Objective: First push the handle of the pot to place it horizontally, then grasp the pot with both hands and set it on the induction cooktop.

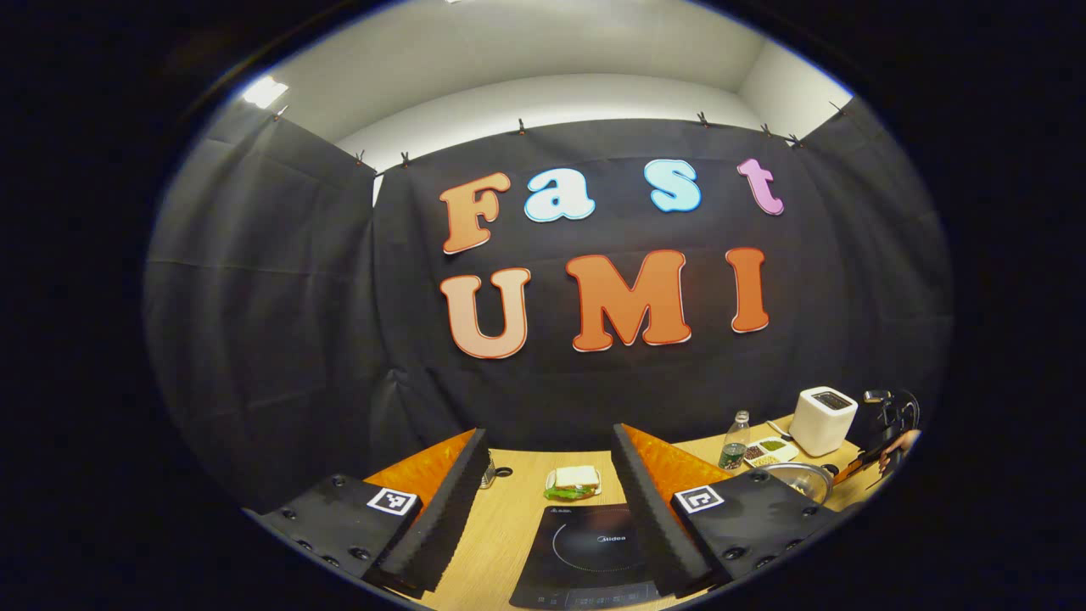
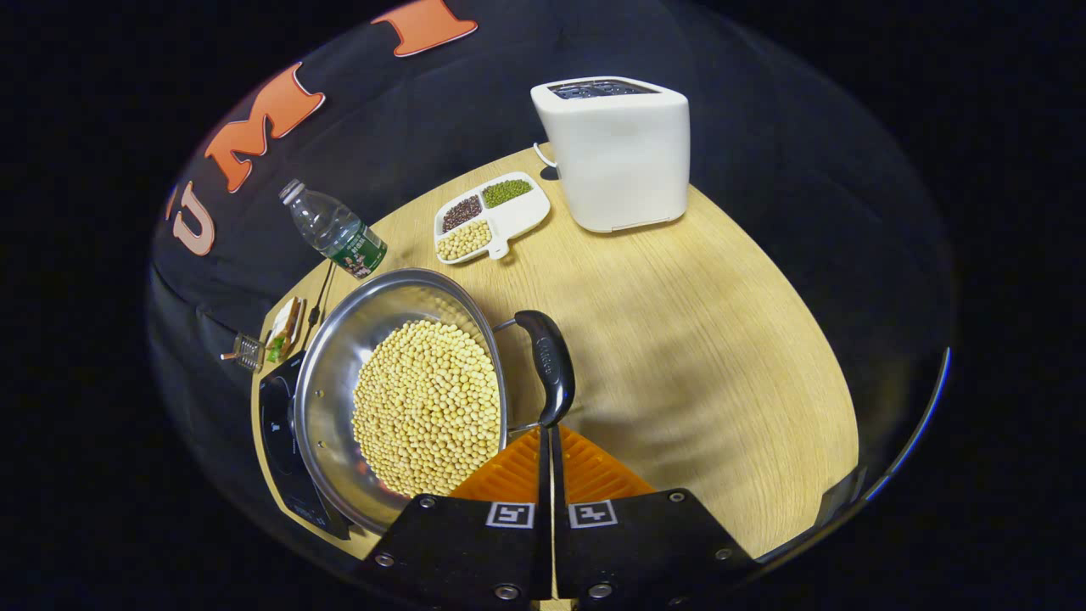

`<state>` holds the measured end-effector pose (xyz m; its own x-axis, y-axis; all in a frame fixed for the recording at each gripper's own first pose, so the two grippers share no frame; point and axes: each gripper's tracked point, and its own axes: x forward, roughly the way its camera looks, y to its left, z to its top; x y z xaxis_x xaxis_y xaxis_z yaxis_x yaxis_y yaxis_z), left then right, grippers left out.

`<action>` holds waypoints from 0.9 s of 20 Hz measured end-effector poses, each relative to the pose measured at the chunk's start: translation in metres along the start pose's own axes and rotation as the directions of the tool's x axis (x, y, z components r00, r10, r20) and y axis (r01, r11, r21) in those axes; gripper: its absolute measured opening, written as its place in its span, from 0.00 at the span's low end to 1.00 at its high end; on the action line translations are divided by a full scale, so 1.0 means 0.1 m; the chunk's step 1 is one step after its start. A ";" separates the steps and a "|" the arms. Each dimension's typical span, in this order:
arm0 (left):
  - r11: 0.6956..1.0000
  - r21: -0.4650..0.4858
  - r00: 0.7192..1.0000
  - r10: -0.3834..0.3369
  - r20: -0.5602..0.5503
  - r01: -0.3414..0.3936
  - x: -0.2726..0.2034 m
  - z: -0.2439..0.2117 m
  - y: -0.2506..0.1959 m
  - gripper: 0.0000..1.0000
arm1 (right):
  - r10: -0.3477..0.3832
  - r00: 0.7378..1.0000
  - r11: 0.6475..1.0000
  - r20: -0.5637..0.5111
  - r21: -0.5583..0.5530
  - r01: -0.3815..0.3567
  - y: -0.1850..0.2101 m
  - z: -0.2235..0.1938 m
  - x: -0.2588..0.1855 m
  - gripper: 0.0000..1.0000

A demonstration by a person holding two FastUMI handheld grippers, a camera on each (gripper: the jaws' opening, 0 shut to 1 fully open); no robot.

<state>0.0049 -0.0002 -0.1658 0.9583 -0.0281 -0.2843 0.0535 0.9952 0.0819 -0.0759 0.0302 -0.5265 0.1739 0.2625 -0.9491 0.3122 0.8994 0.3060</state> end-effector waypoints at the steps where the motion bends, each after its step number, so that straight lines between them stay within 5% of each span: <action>1: 1.000 0.008 1.000 -0.017 -0.018 0.017 0.03 -0.08 -0.07 0.93 | 0.017 1.000 1.000 0.004 0.008 -0.018 0.00 0.03 0.00 0.02; 7: 0.994 0.014 0.989 -0.103 -0.106 0.105 0.20 -0.46 -0.42 1.00 | 0.056 0.991 0.998 0.118 0.033 -0.060 0.01 0.39 -0.07 0.07; 8: 0.993 0.008 0.986 -0.119 -0.120 0.121 0.22 -0.53 -0.48 0.97 | 0.060 0.989 0.997 0.132 0.045 -0.067 -0.02 0.45 -0.11 0.20; 10: 0.989 -0.005 0.978 -0.150 -0.146 0.151 0.27 -0.64 -0.62 0.97 | 0.055 0.984 0.998 0.170 0.024 -0.060 -0.07 0.53 -0.23 0.24; 18: 0.957 -0.029 0.916 -0.286 -0.281 0.290 0.52 -1.16 -1.40 1.00 | 0.072 0.975 0.994 0.211 -0.091 -0.053 0.15 0.48 -0.38 0.70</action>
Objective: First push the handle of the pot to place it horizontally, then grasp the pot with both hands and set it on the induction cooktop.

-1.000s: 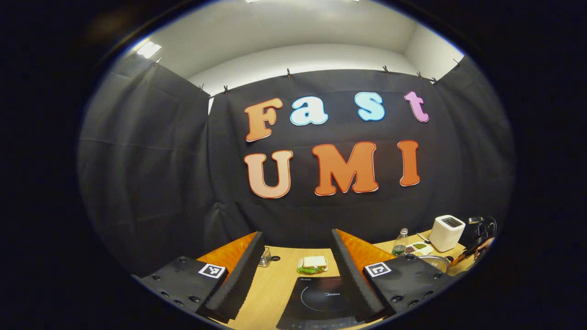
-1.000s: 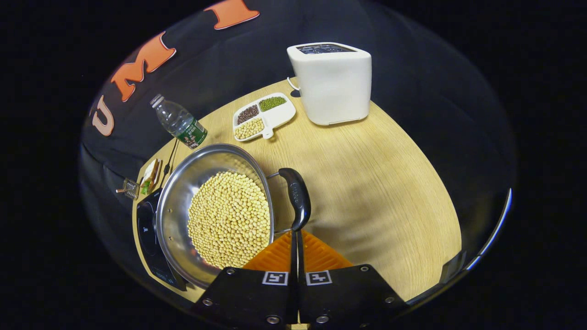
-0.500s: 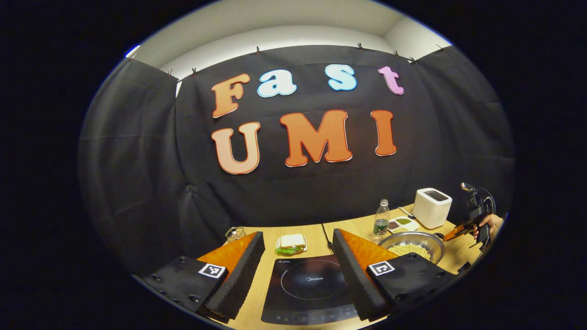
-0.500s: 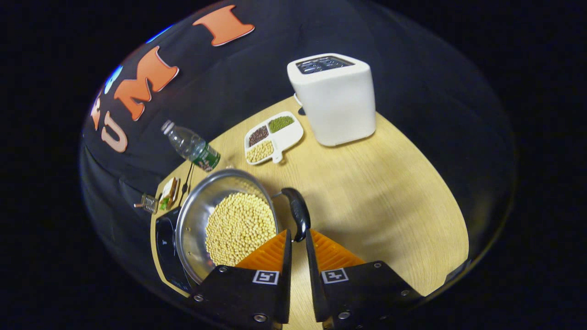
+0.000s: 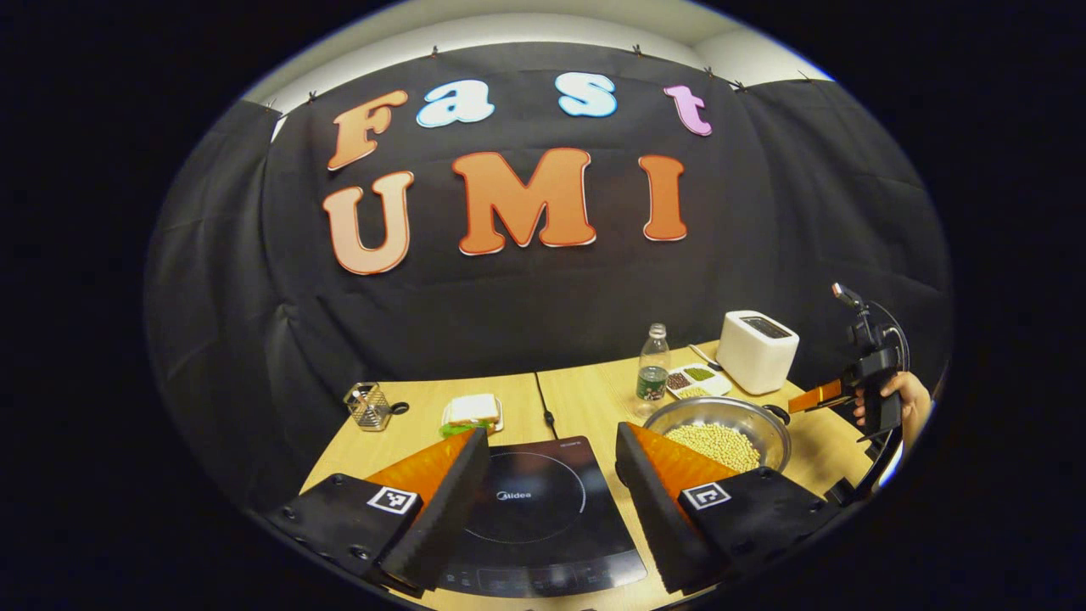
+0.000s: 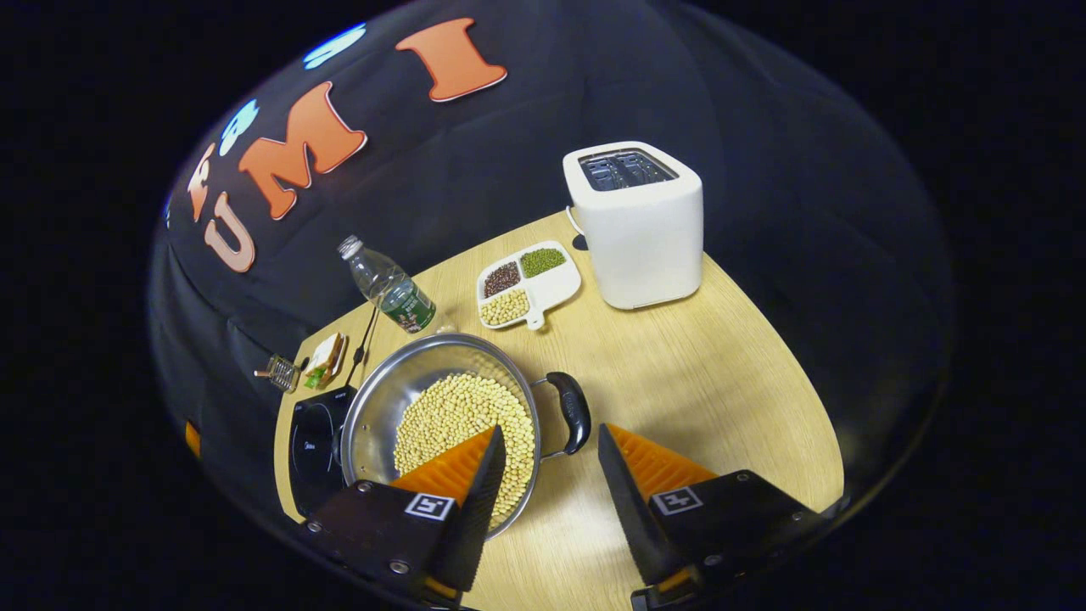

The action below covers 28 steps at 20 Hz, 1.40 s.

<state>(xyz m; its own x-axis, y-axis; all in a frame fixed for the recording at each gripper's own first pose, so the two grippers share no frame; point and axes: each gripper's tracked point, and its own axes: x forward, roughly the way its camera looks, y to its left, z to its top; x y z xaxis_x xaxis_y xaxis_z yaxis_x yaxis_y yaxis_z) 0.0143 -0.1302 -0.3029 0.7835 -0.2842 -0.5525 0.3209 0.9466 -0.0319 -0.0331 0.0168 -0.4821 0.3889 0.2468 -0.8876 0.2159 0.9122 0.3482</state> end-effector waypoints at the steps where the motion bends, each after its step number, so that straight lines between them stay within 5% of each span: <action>1: 1.000 -0.001 1.000 -0.017 -0.020 0.016 0.08 -0.07 -0.11 1.00 | -0.002 1.000 1.000 0.001 -0.017 0.002 0.01 -0.01 -0.01 0.76; 7: 0.992 -0.013 0.977 -0.124 -0.176 0.124 0.64 -0.53 -0.73 1.00 | -0.049 0.998 0.993 0.029 -0.110 0.052 -0.05 0.07 0.00 0.87; 11: 0.980 -0.084 0.932 -0.200 -0.301 0.183 0.98 -0.91 -1.07 0.98 | -0.044 0.999 0.989 0.020 -0.137 0.047 -0.04 0.08 0.07 0.88; 19: 0.967 -0.209 0.854 -0.229 -0.467 0.145 1.53 -1.56 -1.16 0.96 | -0.065 0.998 0.983 0.001 -0.170 0.064 -0.09 0.08 0.23 0.88; 28: 0.980 -0.154 0.872 -0.182 -0.455 0.125 1.70 -1.59 -1.20 0.96 | -0.120 0.992 0.967 -0.025 -0.229 0.111 -0.09 -0.04 0.41 0.89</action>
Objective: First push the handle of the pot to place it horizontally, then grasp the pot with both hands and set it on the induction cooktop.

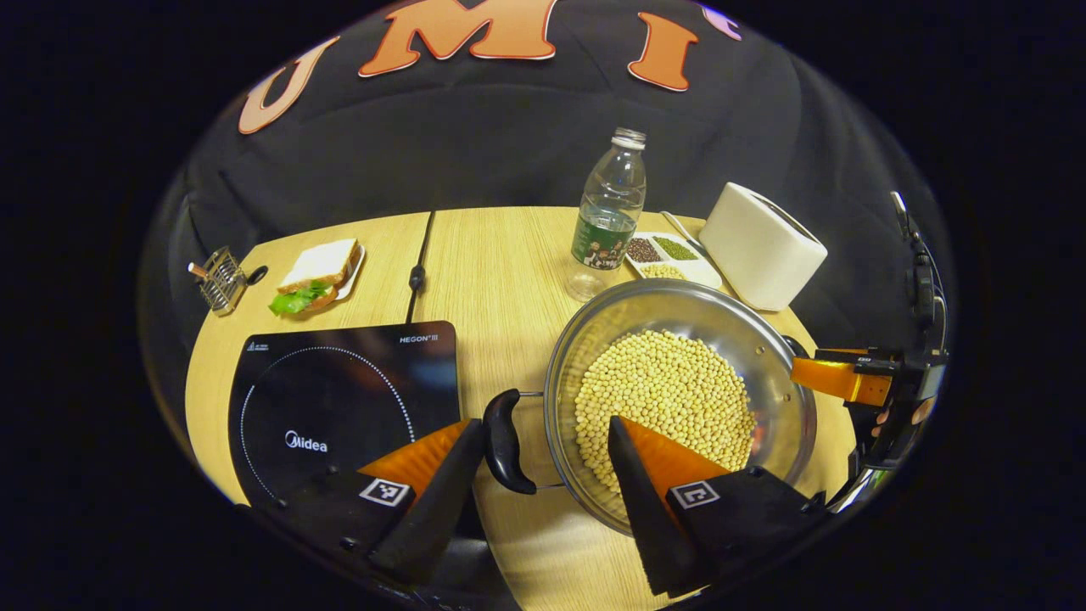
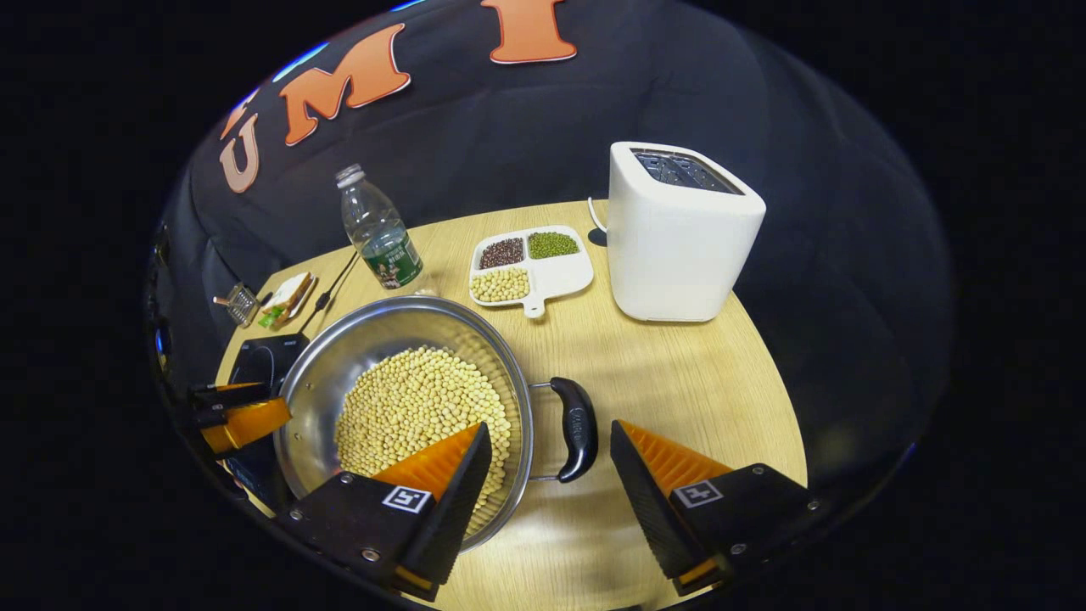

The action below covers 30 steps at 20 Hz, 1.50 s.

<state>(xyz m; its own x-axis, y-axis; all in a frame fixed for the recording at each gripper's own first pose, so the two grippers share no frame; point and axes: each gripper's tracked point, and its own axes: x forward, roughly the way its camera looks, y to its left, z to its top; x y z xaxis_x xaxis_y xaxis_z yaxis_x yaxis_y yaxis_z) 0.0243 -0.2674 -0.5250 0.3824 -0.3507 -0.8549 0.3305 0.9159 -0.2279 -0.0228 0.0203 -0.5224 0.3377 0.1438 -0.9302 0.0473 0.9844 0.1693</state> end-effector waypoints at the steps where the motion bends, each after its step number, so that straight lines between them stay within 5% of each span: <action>1: 1.000 0.007 1.000 -0.003 0.009 0.003 0.03 0.00 -0.02 0.99 | -0.004 1.000 1.000 -0.009 0.004 0.004 0.01 -0.03 0.00 0.89; 10: 1.000 0.025 1.000 0.001 -0.001 -0.001 0.51 -0.02 -0.07 0.96 | -0.073 0.996 0.996 -0.055 0.046 0.076 -0.14 -0.18 0.08 0.87; 16: 0.998 -0.054 0.999 -0.039 0.010 0.039 0.72 -0.10 -0.08 0.92 | -0.097 0.995 0.994 -0.020 0.057 0.098 -0.13 -0.11 0.20 0.78; 22: 0.997 0.029 0.995 0.075 0.072 -0.077 0.81 -0.08 0.02 0.87 | -0.125 0.992 0.992 0.007 0.023 0.125 -0.16 -0.09 0.25 0.66; 24: 0.994 0.050 0.991 0.089 0.096 -0.094 0.84 -0.05 0.01 0.87 | -0.130 0.991 0.992 0.022 0.010 0.130 -0.16 -0.09 0.24 0.69; 27: 0.996 0.029 0.990 0.085 0.114 -0.089 0.79 -0.03 0.02 0.84 | -0.141 0.989 0.990 0.046 -0.020 0.142 -0.14 -0.08 0.22 0.62; 30: 0.991 0.013 0.983 0.127 0.133 -0.130 0.75 -0.01 0.07 0.81 | -0.142 0.988 0.987 0.063 -0.059 0.146 -0.15 -0.08 0.25 0.65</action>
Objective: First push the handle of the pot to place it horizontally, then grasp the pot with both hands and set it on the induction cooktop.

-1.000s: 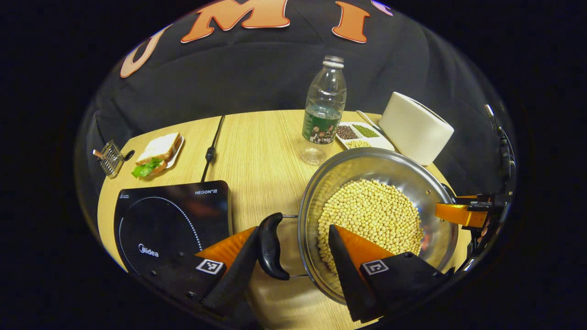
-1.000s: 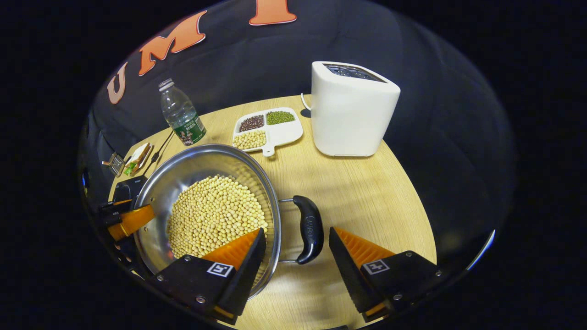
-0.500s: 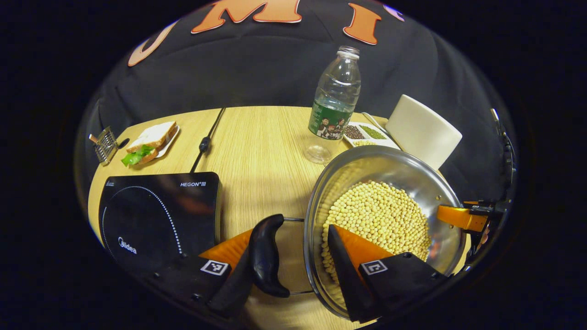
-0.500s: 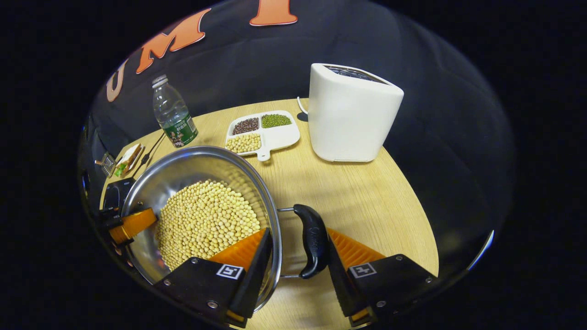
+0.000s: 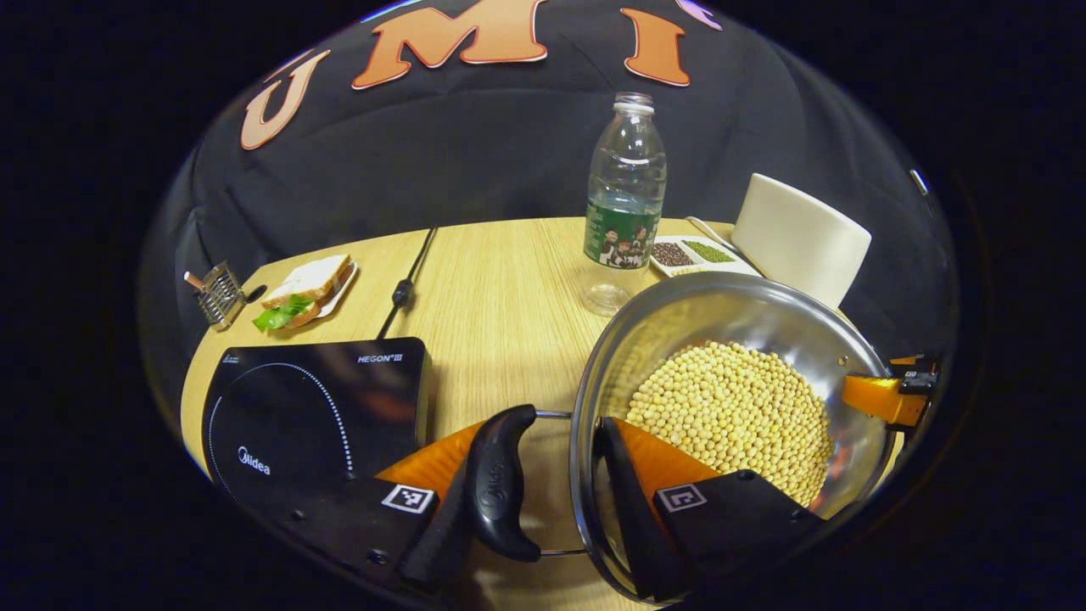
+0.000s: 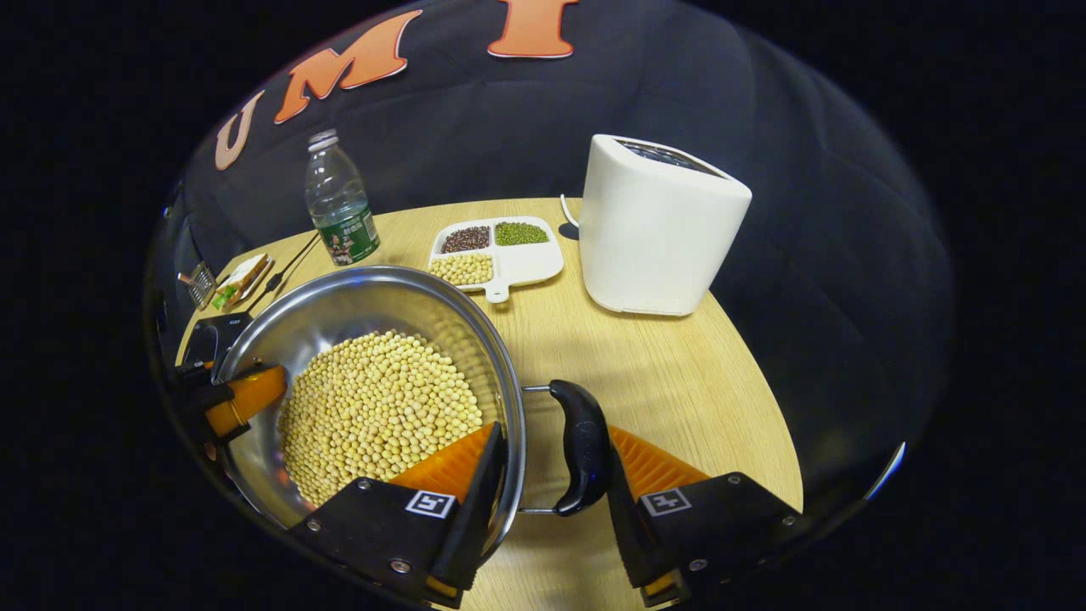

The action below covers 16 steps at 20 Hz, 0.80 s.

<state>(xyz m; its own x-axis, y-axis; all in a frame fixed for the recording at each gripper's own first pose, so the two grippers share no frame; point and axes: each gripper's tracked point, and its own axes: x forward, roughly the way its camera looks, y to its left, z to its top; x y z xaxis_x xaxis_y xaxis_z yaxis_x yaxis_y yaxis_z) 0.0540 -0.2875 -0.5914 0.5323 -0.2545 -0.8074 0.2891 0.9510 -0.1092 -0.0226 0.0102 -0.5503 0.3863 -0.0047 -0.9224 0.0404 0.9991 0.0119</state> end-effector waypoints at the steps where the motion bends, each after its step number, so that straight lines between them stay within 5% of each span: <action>1: 1.000 -0.002 1.000 0.009 -0.003 -0.009 -0.02 0.00 0.01 0.81 | -0.002 1.000 1.000 -0.005 0.002 0.002 -0.01 0.00 0.00 0.65; 11: 0.999 0.018 0.992 0.030 0.122 -0.033 -0.68 0.43 0.26 0.80 | 0.018 0.993 1.000 0.115 0.012 -0.019 0.01 0.11 -0.08 0.59; 16: 0.997 0.021 0.987 0.071 0.147 -0.075 -1.10 0.51 0.58 0.83 | 0.060 0.989 0.998 0.134 -0.001 -0.060 0.04 0.03 0.08 0.64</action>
<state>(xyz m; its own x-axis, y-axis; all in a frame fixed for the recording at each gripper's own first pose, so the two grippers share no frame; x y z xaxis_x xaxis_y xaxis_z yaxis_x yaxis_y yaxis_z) 0.0528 -0.2129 -0.4794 0.6626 -0.2088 -0.7192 0.2648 0.9636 -0.0359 -0.0162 0.0141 -0.5566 0.5081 0.0497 -0.8598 0.0164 0.9976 0.0673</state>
